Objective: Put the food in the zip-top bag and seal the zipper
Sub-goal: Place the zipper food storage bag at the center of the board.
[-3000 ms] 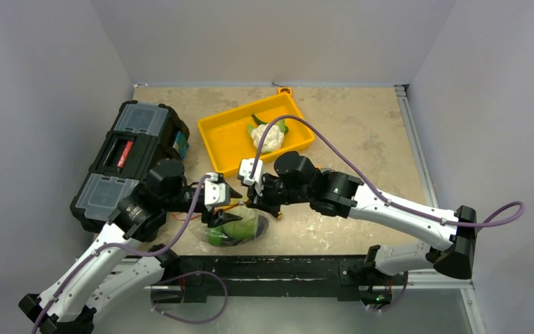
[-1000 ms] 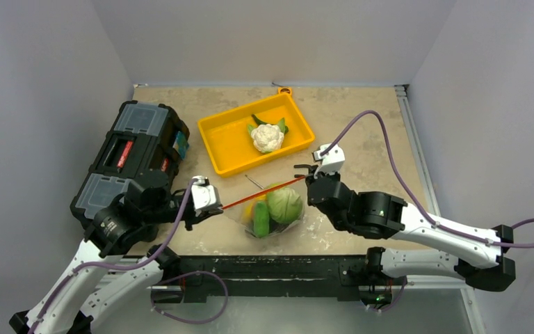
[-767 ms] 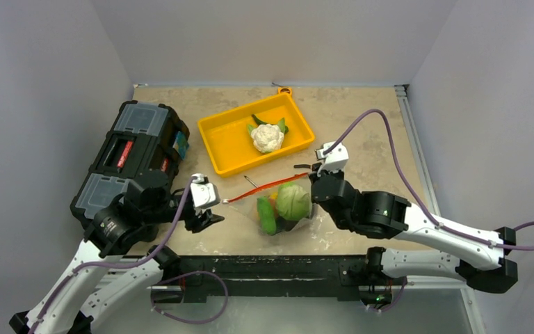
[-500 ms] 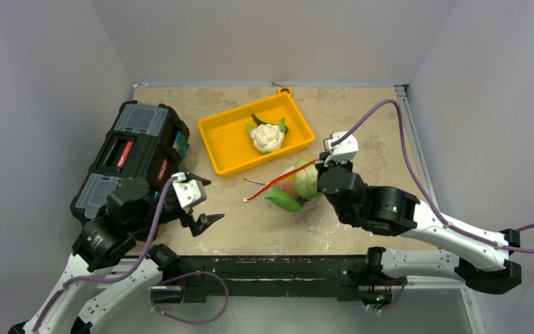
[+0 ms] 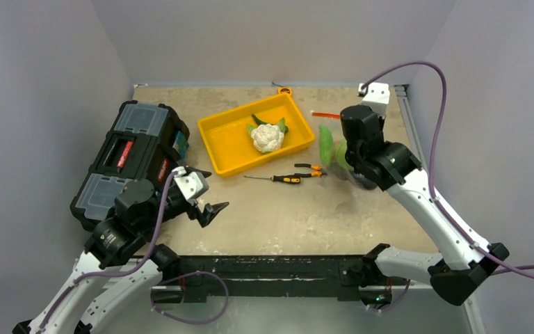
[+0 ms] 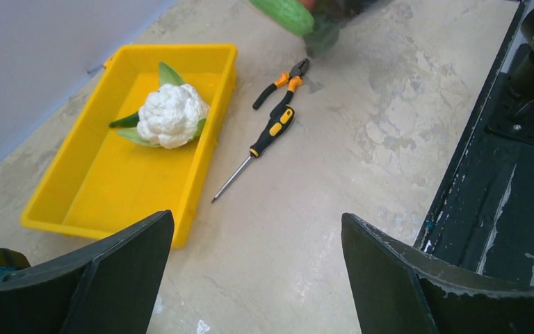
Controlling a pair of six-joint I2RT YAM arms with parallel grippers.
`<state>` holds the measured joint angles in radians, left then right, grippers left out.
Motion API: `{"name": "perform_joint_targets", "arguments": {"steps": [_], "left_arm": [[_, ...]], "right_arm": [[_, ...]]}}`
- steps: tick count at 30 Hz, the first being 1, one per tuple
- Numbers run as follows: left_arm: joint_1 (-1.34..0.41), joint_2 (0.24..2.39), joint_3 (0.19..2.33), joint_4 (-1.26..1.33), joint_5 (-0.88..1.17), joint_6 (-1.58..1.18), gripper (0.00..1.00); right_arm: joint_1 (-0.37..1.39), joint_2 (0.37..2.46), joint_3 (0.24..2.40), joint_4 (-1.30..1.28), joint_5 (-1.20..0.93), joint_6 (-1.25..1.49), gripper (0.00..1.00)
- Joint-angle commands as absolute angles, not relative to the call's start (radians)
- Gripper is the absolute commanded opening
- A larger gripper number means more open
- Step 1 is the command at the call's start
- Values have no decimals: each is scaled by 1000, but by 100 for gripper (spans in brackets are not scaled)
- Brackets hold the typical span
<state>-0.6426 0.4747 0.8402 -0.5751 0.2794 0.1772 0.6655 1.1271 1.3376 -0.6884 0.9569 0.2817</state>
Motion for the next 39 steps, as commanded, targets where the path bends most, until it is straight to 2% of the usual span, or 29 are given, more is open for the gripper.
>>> {"name": "perform_joint_targets", "arguments": {"steps": [1,10,14,25,29,35,39], "left_arm": [[-643,466,778,-484,263,137,89],[-643,452,689,-497,190,166,89],[-643,460,698,-532,168,198,87],[-644,430,683,-513,228,202,87],[-643,429,680,-505,248,198,87],[-643,436,680,-506,248,199,87],[-643,441,677,-509,240,200,87]], "right_arm": [[545,1200,1437,-659,915,237,0],[374,1334,1498,-701,1037,206,0],[330,1323,1474,-694,1183,137,0],[288,1169,1317,-670,1340,25,0],[322,1280,1359,-844,1266,193,0],[595,1607,1423,-1051,1234,534,0],[616,1797,1407,-1027,1216,594,0]]}}
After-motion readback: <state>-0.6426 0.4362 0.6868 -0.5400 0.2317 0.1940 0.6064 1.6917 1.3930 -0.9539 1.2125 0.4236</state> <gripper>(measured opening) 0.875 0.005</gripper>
